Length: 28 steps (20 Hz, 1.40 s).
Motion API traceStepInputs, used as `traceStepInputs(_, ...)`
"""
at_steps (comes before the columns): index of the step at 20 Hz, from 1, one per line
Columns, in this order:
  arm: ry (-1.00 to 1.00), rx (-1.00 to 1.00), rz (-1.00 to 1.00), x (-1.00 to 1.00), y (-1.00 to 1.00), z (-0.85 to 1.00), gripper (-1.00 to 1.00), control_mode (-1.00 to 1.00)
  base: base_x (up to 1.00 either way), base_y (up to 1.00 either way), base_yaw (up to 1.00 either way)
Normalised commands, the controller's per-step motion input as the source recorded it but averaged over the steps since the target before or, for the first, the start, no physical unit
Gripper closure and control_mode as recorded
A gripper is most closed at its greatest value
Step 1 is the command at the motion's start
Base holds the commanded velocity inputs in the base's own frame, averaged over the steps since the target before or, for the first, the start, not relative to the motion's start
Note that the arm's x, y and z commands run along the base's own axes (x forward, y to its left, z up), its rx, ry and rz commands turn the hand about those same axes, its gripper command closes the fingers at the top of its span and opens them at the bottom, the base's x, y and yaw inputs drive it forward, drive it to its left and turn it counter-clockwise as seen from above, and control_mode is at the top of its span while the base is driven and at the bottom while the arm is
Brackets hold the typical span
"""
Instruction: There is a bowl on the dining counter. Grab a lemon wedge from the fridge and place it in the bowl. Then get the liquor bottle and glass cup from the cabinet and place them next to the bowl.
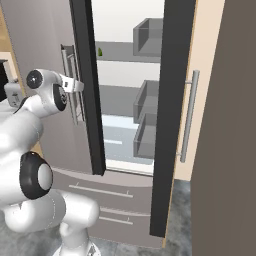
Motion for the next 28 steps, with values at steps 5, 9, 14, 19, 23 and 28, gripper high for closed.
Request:
traceStepInputs(5,0.0,0.0,0.0,-0.03,0.0,0.0,1.0,-1.0,0.0,0.0,0.0)
traceStepInputs(9,0.0,-0.01,0.0,-0.37,0.13,0.0,1.0,-1.0,0.0,0.0,0.0)
traceStepInputs(14,0.0,-0.05,0.1,-0.96,0.49,0.0,1.0,-1.0,0.0,0.0,0.0)
traceStepInputs(19,0.0,-0.12,0.14,-1.0,0.81,0.0,1.0,-1.0,0.0,0.0,0.0)
traceStepInputs(23,0.0,-0.19,0.12,-1.0,1.0,0.0,1.0,-1.0,0.0,0.0,0.0)
traceStepInputs(28,0.0,-0.21,0.08,-1.0,0.94,0.01,-1.0,-1.0,0.0,0.0,0.0)
